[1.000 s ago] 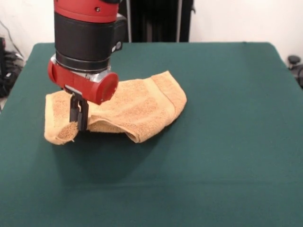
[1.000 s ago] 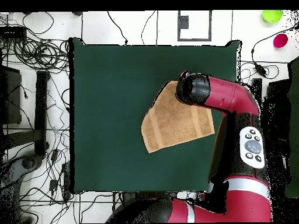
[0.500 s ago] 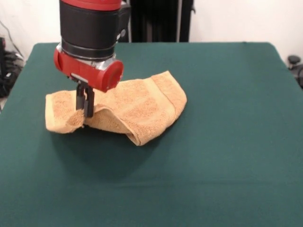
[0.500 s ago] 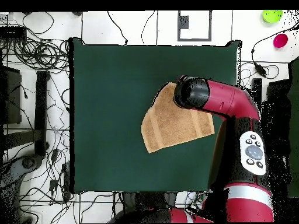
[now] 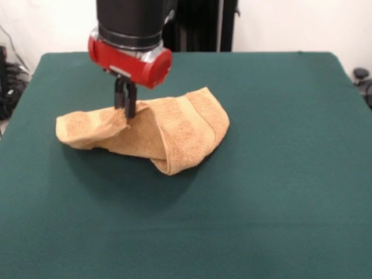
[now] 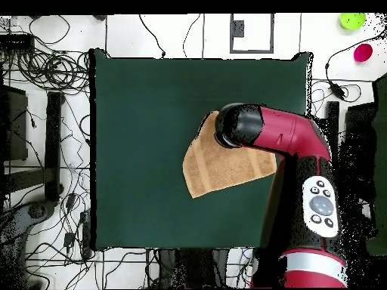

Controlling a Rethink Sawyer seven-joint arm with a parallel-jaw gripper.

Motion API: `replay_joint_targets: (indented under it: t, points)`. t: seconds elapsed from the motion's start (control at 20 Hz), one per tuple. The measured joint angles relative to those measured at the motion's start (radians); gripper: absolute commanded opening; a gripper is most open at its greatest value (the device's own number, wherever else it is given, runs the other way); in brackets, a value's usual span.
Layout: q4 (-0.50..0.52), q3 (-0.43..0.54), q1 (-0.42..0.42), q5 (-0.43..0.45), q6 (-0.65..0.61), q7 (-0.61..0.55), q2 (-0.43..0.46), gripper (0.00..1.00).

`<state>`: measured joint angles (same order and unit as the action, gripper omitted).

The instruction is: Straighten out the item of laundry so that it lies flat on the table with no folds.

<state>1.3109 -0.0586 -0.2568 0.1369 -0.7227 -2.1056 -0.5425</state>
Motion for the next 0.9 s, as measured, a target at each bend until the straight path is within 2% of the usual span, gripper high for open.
replay_joint_targets:
  t: [0.45, 0.9]
  points:
    - [0.02, 0.0, 0.014, 0.0, -0.061, 0.0, -0.042, 0.0]
    - [0.02, 0.0, -0.057, 0.023, -0.061, 0.0, -0.056, 0.0]
